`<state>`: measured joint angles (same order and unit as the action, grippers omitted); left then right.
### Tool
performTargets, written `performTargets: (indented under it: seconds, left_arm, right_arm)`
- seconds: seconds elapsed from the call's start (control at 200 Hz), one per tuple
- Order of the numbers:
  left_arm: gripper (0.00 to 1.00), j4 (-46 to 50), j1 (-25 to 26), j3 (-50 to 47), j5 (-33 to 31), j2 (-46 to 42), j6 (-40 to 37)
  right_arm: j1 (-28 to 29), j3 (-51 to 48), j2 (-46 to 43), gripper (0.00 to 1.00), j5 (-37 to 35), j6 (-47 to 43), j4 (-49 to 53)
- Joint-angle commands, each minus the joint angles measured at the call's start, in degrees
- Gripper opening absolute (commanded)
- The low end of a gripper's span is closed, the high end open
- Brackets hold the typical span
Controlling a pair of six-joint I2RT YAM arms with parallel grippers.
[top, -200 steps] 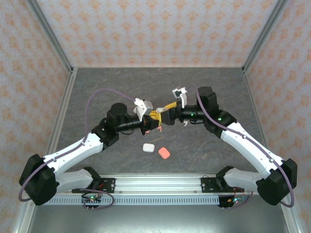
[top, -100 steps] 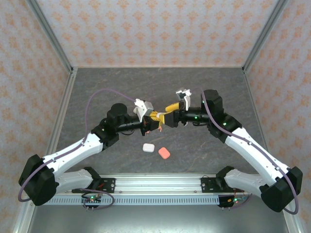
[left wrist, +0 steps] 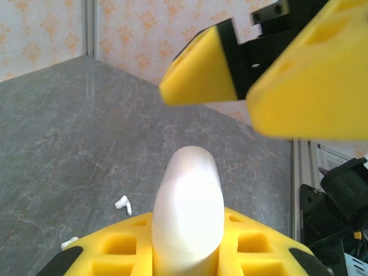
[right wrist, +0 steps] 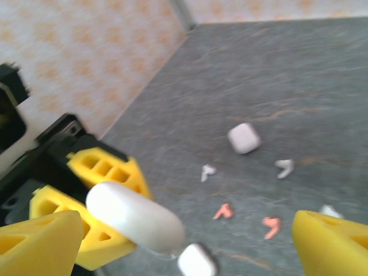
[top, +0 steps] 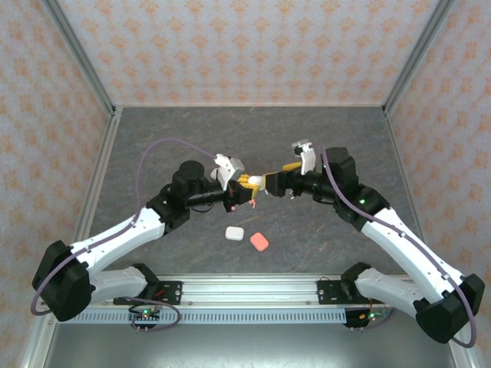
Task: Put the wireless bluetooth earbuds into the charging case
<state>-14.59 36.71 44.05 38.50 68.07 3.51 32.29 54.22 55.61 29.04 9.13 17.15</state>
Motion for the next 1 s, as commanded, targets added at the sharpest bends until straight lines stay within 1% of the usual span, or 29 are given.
performTargets:
  seconds: [0.0, 0.025, 0.055, 0.11, 0.19, 0.255, 0.37, 0.525, 0.696, 0.871, 0.996]
  left_arm:
    - [0.0, 2.3, -2.1, 4.0, -1.8, 3.5, 2.5]
    - [0.0, 2.3, -2.8, 4.6, -1.5, 4.6, 3.2]
    - [0.0, 2.3, -3.7, 5.3, -1.6, 6.0, 4.2]
    - [0.0, 3.1, -5.5, 7.4, -1.6, 9.0, 5.6]
    - [0.0, 5.8, -8.2, 11.6, -1.7, 14.2, 7.0]
    - [0.0, 9.9, -10.0, 16.6, -1.4, 19.4, 7.1]
    - [0.0, 15.1, -11.7, 25.3, -1.1, 28.5, 7.6]
    - [0.0, 21.4, -12.5, 35.9, -2.0, 39.8, 8.6]
    - [0.0, 22.1, -12.6, 43.9, -1.7, 50.0, 12.4]
    - [0.0, 26.8, -12.7, 51.3, -1.2, 57.0, 14.1]
    - [0.0, 29.6, -12.9, 54.3, -1.3, 59.8, 14.7]
  right_arm:
    - [-0.7, -1.0, -3.3, 0.99, -16.8, 4.7, 2.7]
    - [-0.8, -1.7, -3.8, 1.0, -18.5, 5.8, 2.7]
    - [-0.9, -3.0, -4.3, 0.99, -20.5, 6.9, 2.6]
    - [-1.1, -5.1, -5.3, 0.99, -22.3, 9.3, 2.2]
    - [-1.3, -8.0, -6.0, 0.99, -22.5, 12.3, 1.1]
    - [-1.3, -9.5, -6.0, 0.99, -22.2, 14.0, 0.8]
    - [-1.3, -11.5, -5.9, 0.99, -22.2, 15.7, 0.6]
    - [-1.4, -12.6, -6.0, 0.99, -23.1, 16.2, 0.9]
    - [-1.4, -13.1, -5.5, 0.99, -23.6, 15.5, 1.2]
    - [-1.4, -13.3, -5.4, 0.99, -24.1, 15.1, 2.1]
    - [-1.4, -13.7, -5.4, 0.99, -24.3, 14.9, 2.5]
